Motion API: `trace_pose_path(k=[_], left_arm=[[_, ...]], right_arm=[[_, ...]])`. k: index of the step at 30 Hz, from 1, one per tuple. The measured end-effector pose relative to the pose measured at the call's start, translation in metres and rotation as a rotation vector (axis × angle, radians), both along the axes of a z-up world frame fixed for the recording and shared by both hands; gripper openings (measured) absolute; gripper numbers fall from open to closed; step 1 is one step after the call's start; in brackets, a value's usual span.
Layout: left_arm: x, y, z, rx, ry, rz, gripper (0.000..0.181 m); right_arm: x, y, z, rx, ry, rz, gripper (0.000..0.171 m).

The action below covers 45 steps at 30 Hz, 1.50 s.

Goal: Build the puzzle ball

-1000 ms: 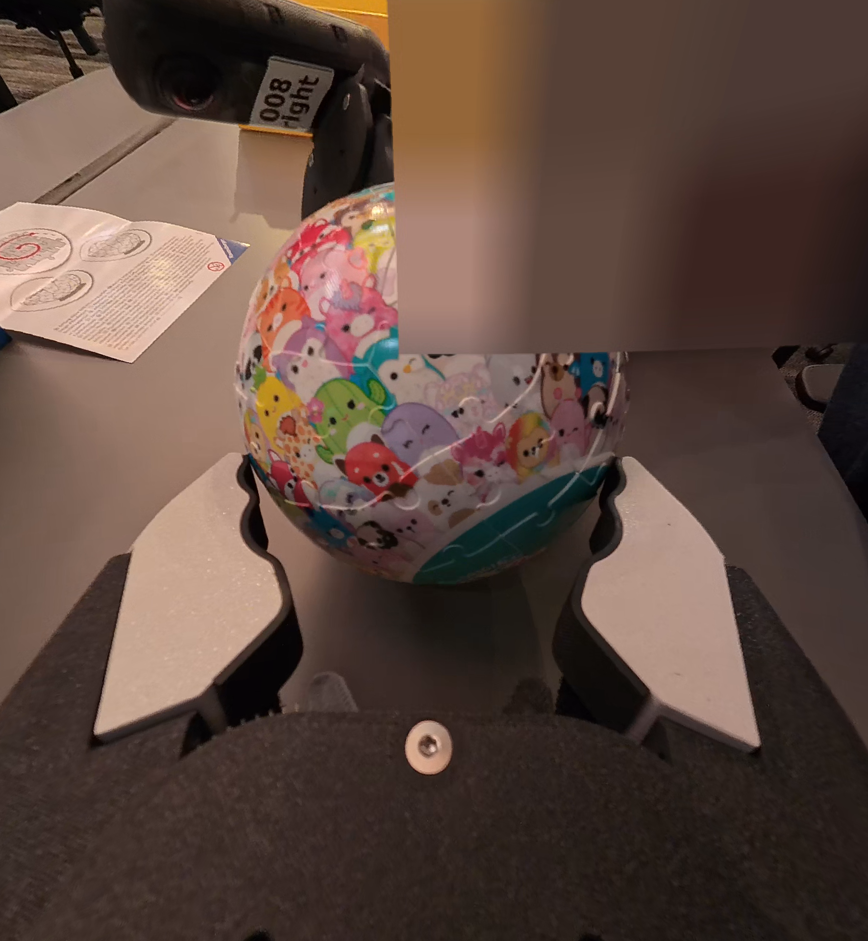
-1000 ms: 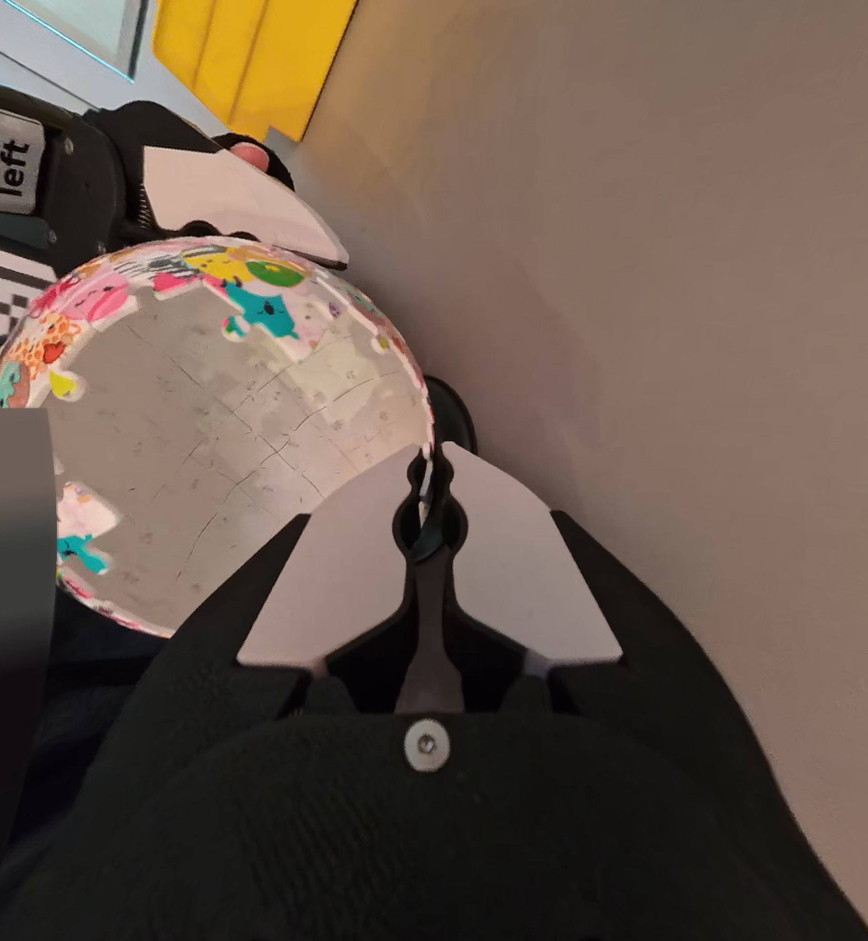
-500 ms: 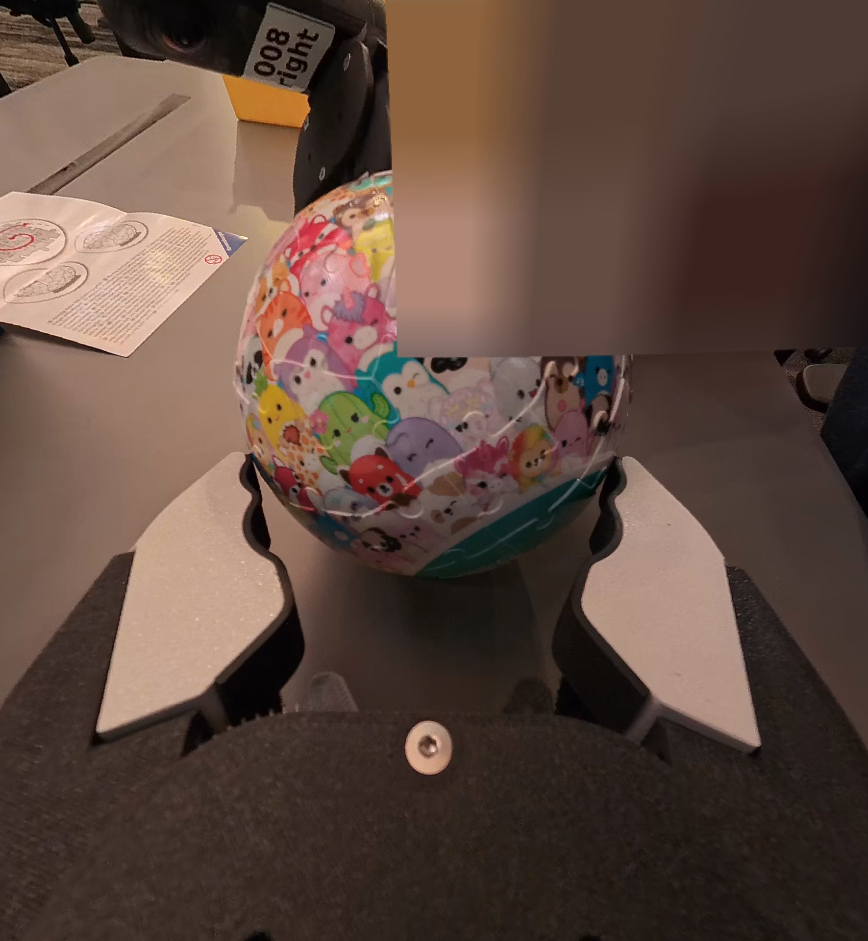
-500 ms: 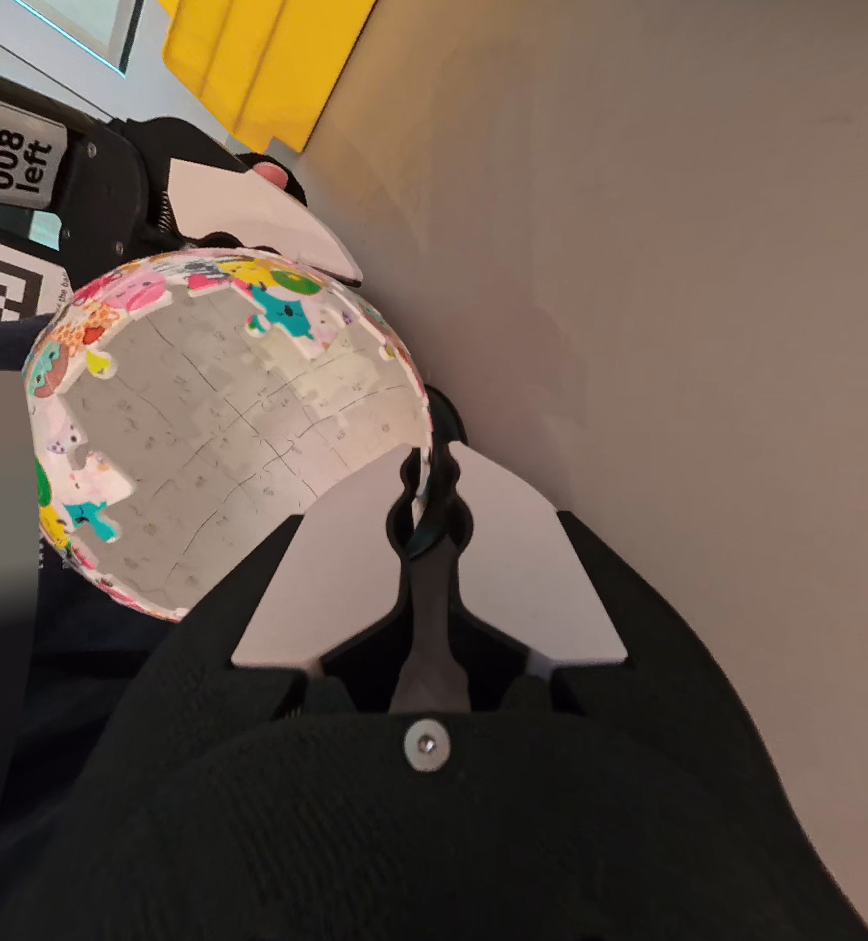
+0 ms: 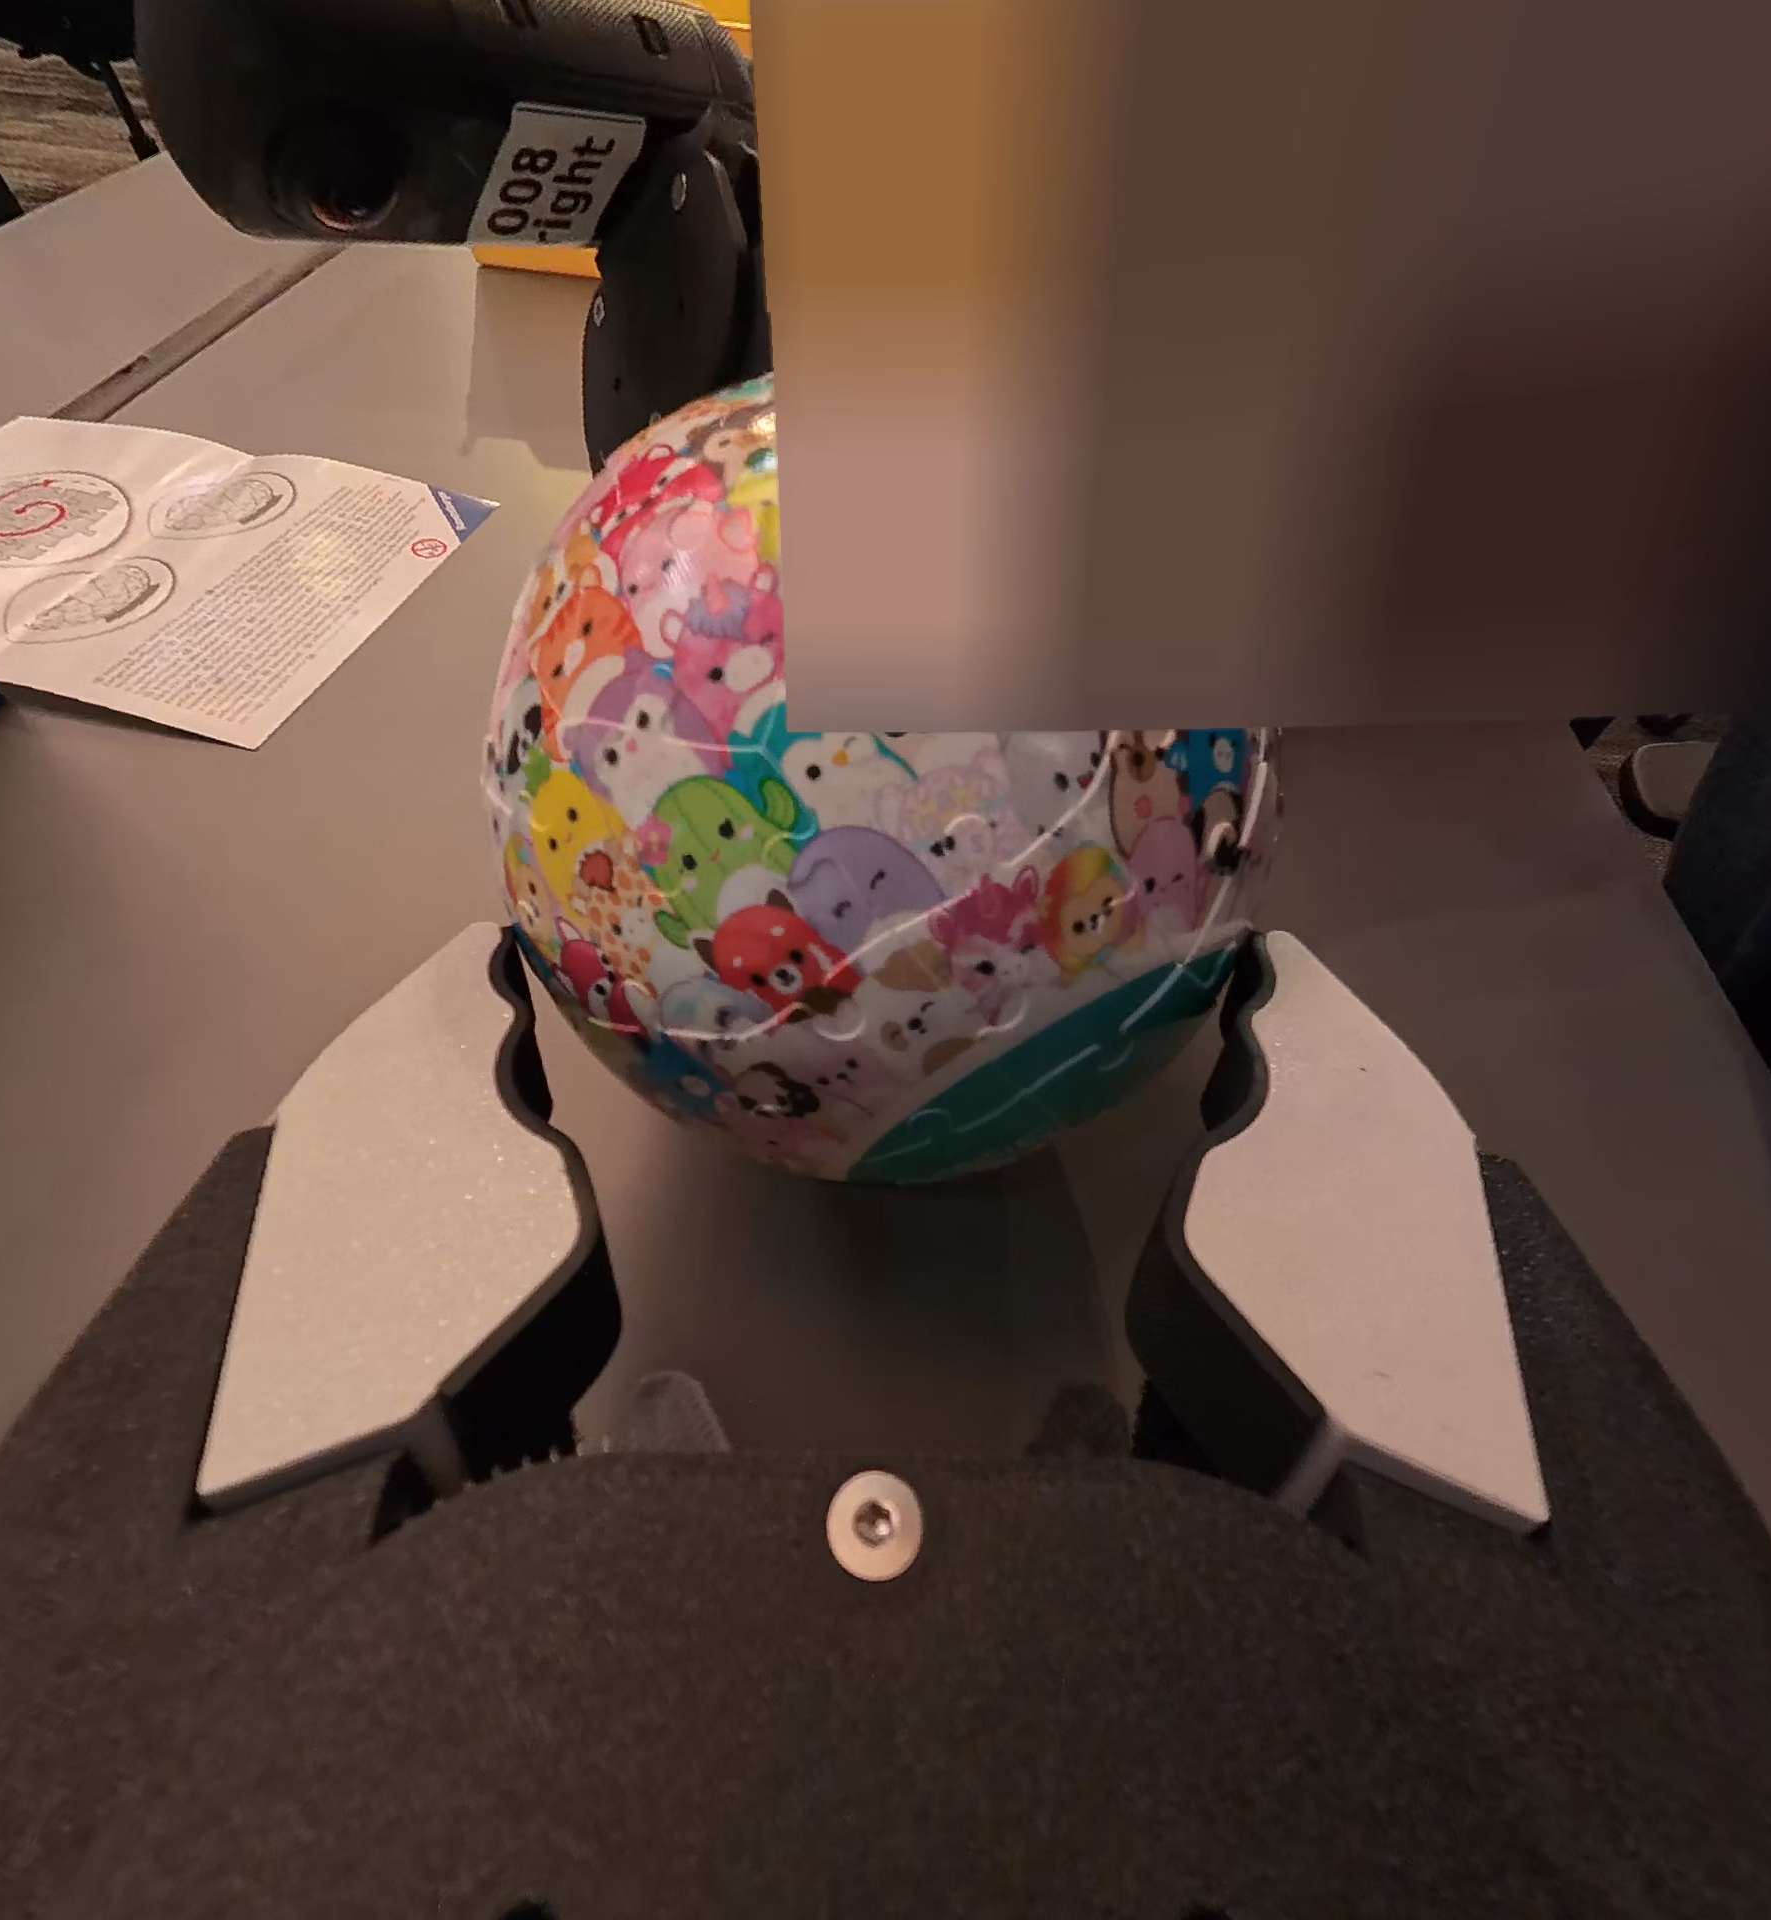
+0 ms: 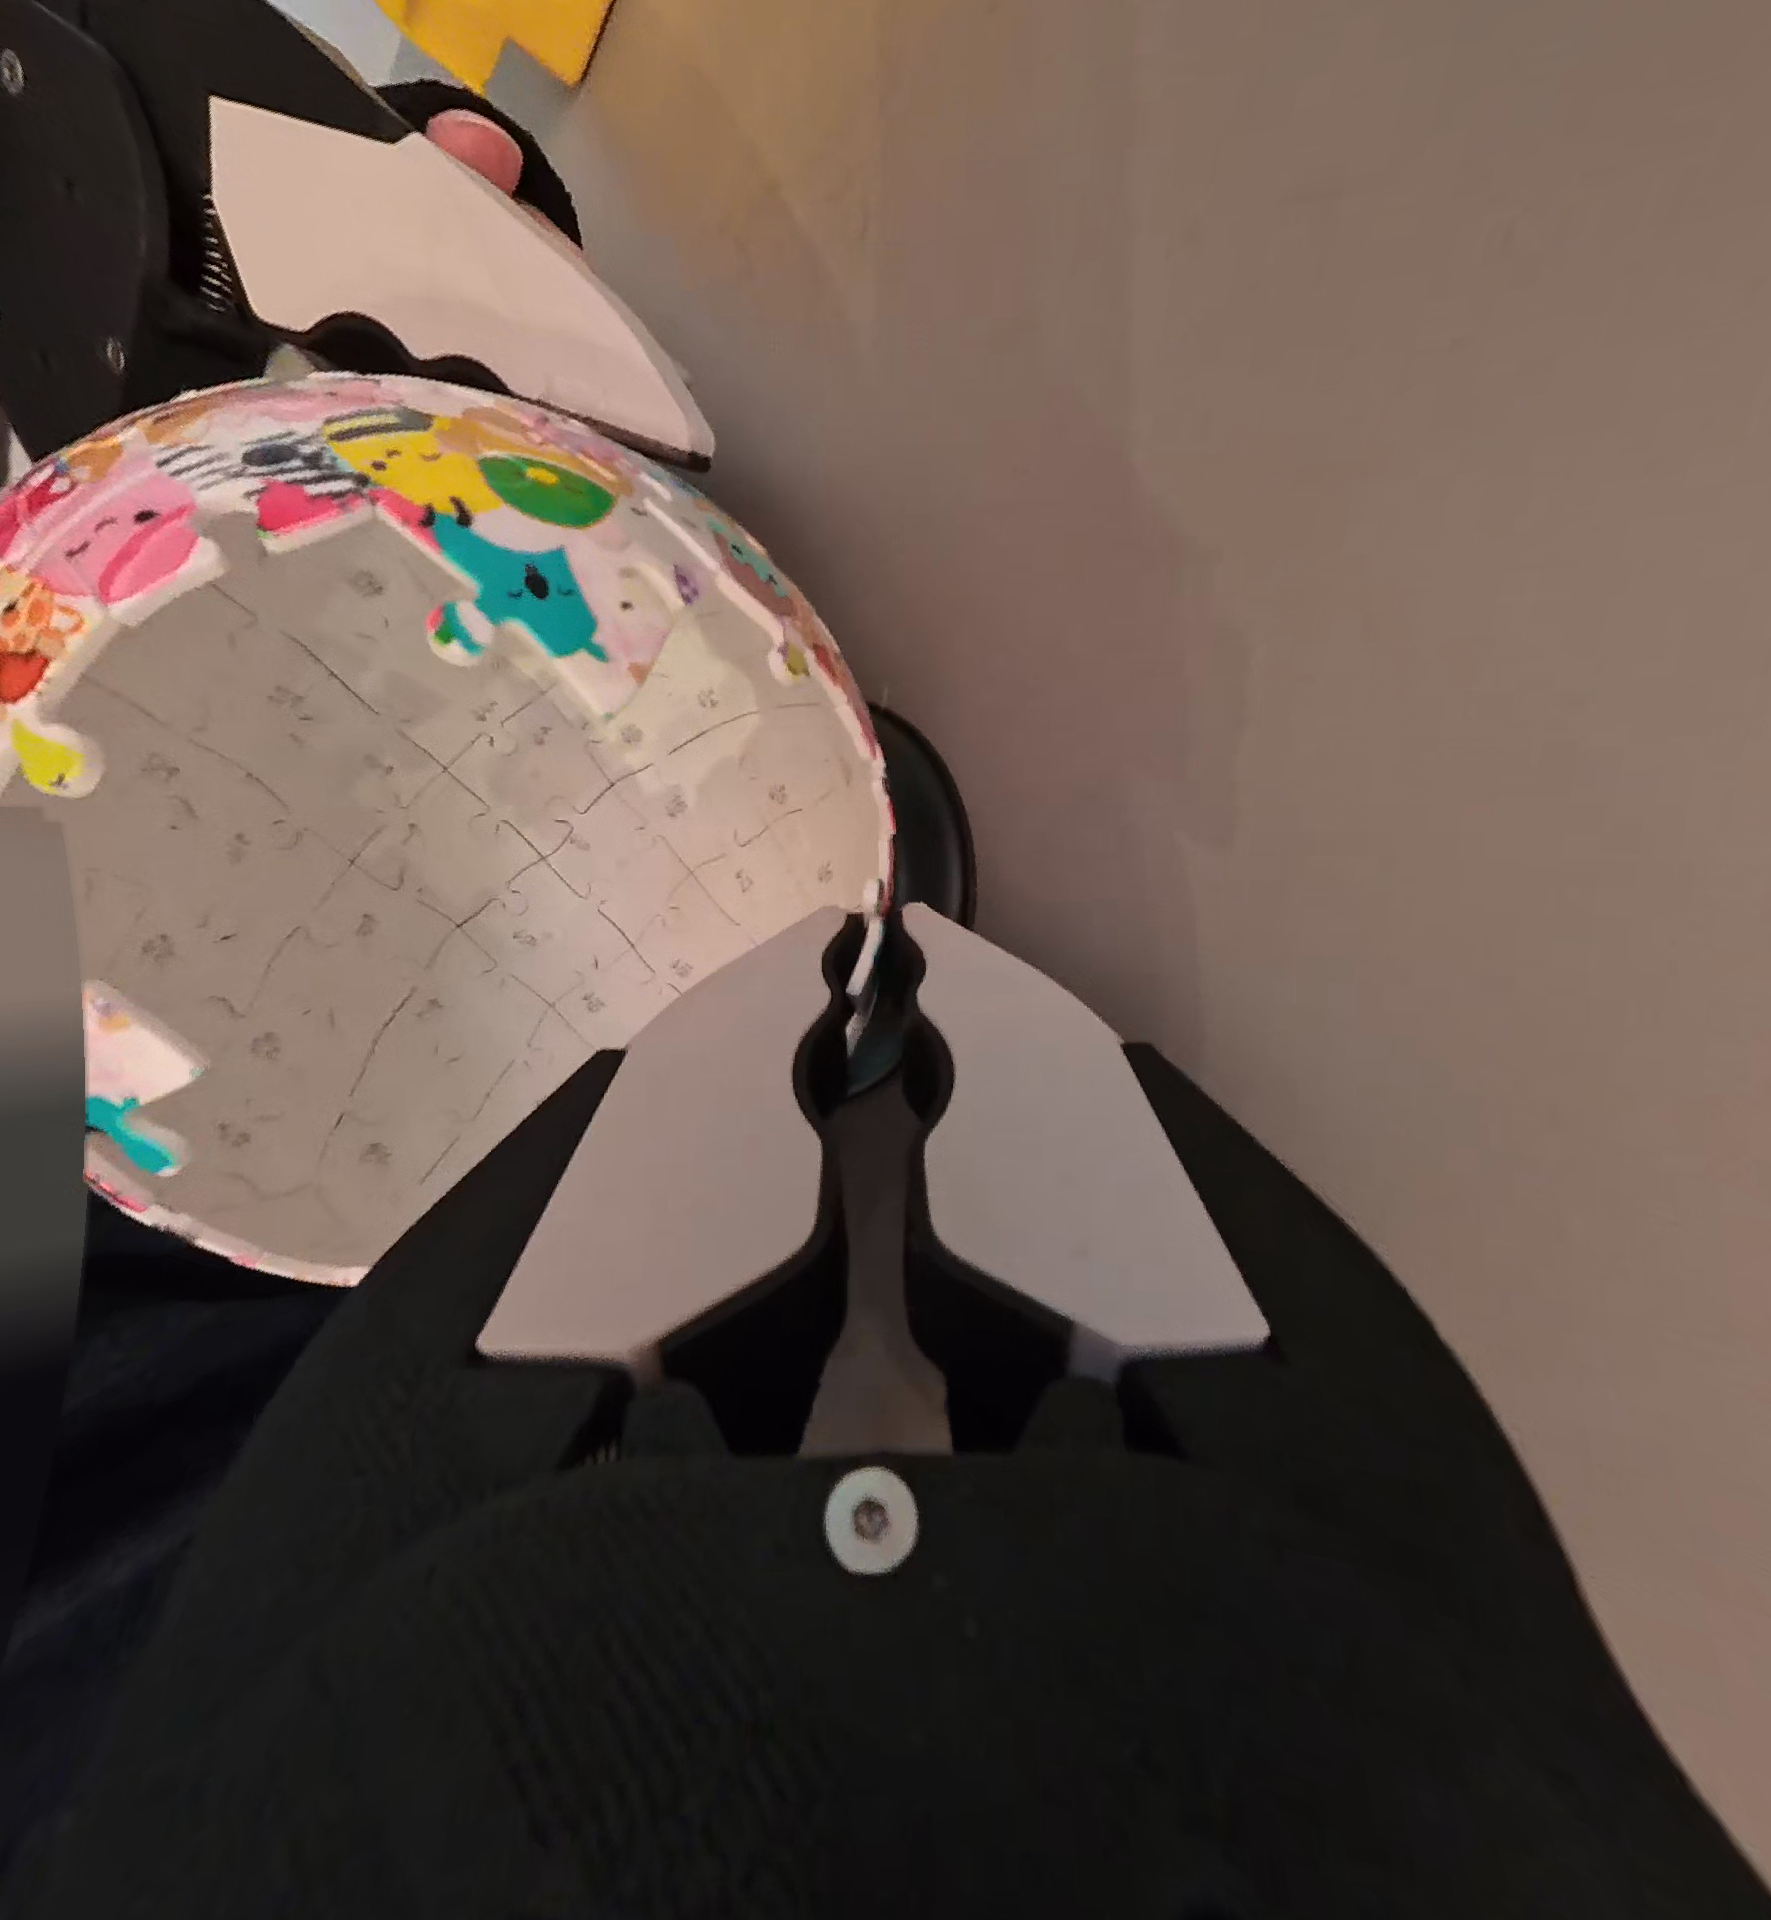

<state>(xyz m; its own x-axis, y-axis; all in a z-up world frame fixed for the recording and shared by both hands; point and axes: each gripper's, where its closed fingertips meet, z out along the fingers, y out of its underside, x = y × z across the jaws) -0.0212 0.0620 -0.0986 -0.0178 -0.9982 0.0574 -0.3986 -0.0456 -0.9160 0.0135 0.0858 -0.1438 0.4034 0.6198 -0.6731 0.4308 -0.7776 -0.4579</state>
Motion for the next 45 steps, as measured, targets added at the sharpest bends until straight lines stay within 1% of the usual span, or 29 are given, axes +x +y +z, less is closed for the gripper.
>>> trace_pose_path(k=[3, 7, 10, 18, 26, 30, 41, 45], left_arm=[[-0.0002, -0.0005, 0.0001, 0.002, -0.001, -0.004, 0.124], [-0.0005, -0.0009, 0.0005, 0.004, -0.002, -0.005, 0.123], [-0.0005, -0.0006, 0.0006, 0.004, -0.003, -0.004, 0.123], [-0.001, 0.0005, 0.0008, 0.004, -0.004, -0.002, 0.122], [-0.0013, 0.0006, 0.001, -0.001, -0.006, -0.004, 0.122], [-0.0009, -0.0001, 0.0014, -0.005, -0.007, -0.008, 0.122], [-0.0005, -0.0004, 0.0029, -0.009, -0.013, -0.027, 0.12], [-0.0006, -0.0003, 0.0025, -0.023, -0.014, -0.025, 0.121]], right_arm=[[0.0013, -0.0031, 0.0006, -0.015, 0.01, -0.008, 0.004], [0.0021, -0.0036, -0.0001, 0.034, -0.027, 0.003, 0.004], [0.0019, -0.0032, -0.0003, 0.04, -0.021, 0.008, 0.004], [0.0027, -0.0003, 0.0015, -0.035, 0.041, -0.043, 0.004], [0.003, 0.0016, 0.0029, -0.048, 0.07, -0.053, 0.004], [0.0019, -0.0032, 0.0003, -0.052, 0.048, -0.023, 0.004], [0.0017, -0.0015, 0.0007, -0.096, 0.079, -0.039, 0.004], [0.0016, -0.0032, -0.002, -0.05, 0.051, 0.004, 0.008]])
